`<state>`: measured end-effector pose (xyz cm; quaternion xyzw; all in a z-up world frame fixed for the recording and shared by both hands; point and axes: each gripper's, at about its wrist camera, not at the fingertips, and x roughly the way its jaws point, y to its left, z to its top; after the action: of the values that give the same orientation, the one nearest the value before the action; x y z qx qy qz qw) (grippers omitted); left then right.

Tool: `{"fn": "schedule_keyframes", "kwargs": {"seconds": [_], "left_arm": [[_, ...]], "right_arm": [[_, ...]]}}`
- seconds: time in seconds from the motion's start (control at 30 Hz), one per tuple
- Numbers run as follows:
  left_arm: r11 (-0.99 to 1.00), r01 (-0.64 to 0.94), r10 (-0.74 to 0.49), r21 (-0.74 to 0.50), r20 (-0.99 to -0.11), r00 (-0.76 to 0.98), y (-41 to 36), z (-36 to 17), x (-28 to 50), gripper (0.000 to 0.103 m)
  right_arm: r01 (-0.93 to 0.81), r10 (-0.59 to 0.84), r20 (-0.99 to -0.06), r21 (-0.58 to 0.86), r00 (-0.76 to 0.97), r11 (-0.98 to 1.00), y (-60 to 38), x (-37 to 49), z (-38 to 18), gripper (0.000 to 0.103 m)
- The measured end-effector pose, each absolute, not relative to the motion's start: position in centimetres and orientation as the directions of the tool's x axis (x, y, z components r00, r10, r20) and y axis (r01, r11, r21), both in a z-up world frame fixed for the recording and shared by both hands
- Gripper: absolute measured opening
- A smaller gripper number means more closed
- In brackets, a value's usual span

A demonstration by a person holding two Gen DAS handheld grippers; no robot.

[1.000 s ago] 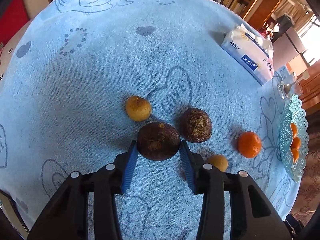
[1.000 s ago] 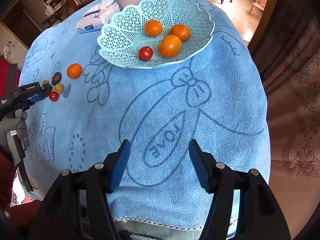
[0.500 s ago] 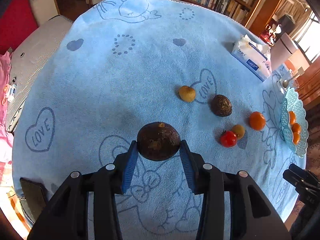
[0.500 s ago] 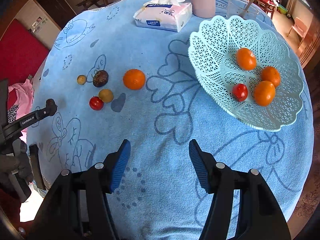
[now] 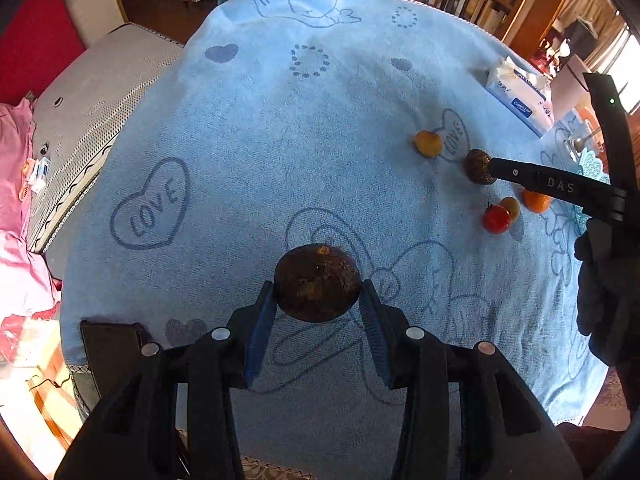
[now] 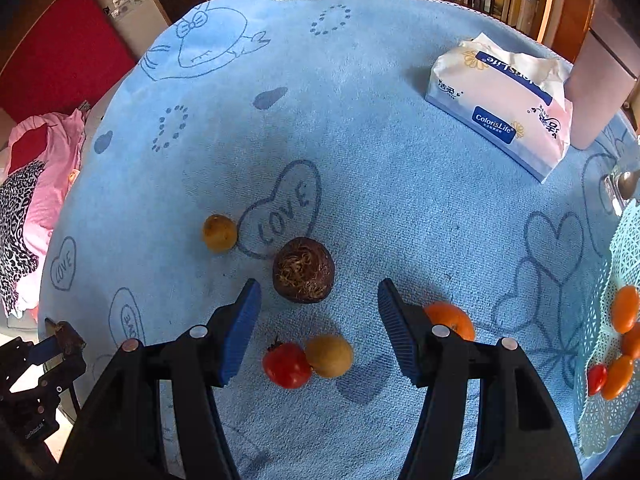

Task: Organize fruits
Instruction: 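Grasp another dark brown fruit with the right gripper while the left gripper holds its fruit, then lower the dark fruit into the basket and open the right gripper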

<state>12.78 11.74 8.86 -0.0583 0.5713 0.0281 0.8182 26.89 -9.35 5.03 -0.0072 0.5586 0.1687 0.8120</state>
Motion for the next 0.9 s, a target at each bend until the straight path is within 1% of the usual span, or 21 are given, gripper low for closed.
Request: {"fn": "schedule_keyframes", "kwargs": {"seconds": [0.23,0.3,0.37,0.4,0.43,0.67,0.9], "left_arm": [[0.991,-0.114,-0.029,-0.073,-0.938,0.344,12.3,8.6,12.9,0.043],[0.99,-0.116,-0.033,-0.077,-0.939,0.342,12.3,8.5,12.9,0.043],[0.989,-0.12,-0.035,-0.081,-0.939,0.341,12.2,8.5,12.8,0.043],[0.989,-0.122,-0.035,-0.081,-0.939,0.342,12.2,8.5,12.8,0.043],[0.989,-0.124,-0.035,-0.082,-0.939,0.342,12.2,8.5,12.7,0.043],[0.987,-0.133,-0.037,-0.089,-0.937,0.349,11.6,8.5,12.7,0.043],[0.99,-0.102,-0.049,-0.093,-0.93,0.365,9.4,9.1,13.1,0.043]], "right_arm": [[-0.299,0.245,-0.929,0.159,0.278,0.941,-7.9,28.2,3.2,0.062],[-0.316,0.23,-0.933,0.138,0.276,0.939,-7.4,28.0,3.0,0.057],[-0.326,0.202,-0.937,0.104,0.285,0.94,-7.1,27.9,2.8,0.046],[-0.33,0.21,-0.936,0.111,0.282,0.938,-7.1,27.8,2.9,0.041],[-0.329,0.221,-0.936,0.125,0.273,0.936,-7.2,27.7,3.1,0.04],[-0.304,0.271,-0.917,0.179,0.291,0.936,-8.9,26.1,5.5,0.04],[-0.275,0.32,-0.898,0.24,0.301,0.931,-11.3,23.7,7.8,0.04]]}}
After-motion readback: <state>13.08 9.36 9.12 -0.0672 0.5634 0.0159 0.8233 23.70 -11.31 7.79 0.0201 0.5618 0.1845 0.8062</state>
